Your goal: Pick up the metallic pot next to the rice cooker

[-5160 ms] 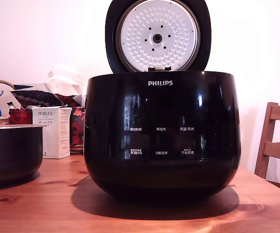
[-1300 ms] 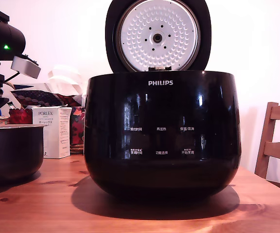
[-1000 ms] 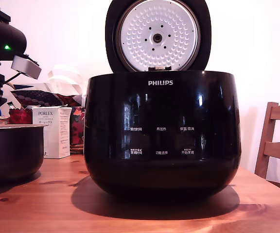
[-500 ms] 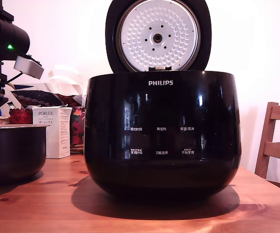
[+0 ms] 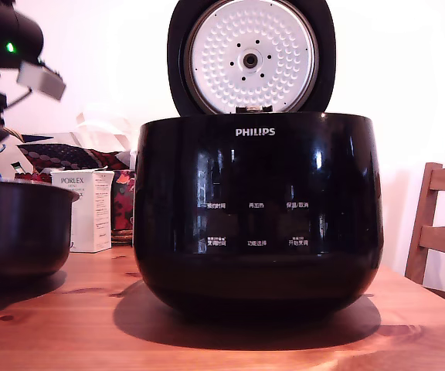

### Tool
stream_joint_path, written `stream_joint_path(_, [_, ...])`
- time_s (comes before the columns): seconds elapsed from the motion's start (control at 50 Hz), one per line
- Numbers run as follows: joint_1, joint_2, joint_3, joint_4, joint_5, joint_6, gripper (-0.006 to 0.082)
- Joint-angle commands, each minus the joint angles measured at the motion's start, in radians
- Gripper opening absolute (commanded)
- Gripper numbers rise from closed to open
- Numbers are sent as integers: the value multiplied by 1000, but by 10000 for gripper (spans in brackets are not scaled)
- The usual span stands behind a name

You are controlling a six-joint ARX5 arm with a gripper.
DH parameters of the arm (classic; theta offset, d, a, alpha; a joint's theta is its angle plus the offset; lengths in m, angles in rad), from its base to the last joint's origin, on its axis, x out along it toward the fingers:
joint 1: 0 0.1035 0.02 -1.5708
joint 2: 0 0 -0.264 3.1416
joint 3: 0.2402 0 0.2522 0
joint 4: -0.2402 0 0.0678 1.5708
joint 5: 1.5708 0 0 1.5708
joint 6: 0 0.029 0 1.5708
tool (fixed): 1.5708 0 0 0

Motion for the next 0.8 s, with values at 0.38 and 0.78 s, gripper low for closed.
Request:
stream_joint_path(0.38, [-18,-138,2,-5,-23,-4,-21])
stream_joint_path(0.78, [-91,-283,2,-107,-34,-28,-21])
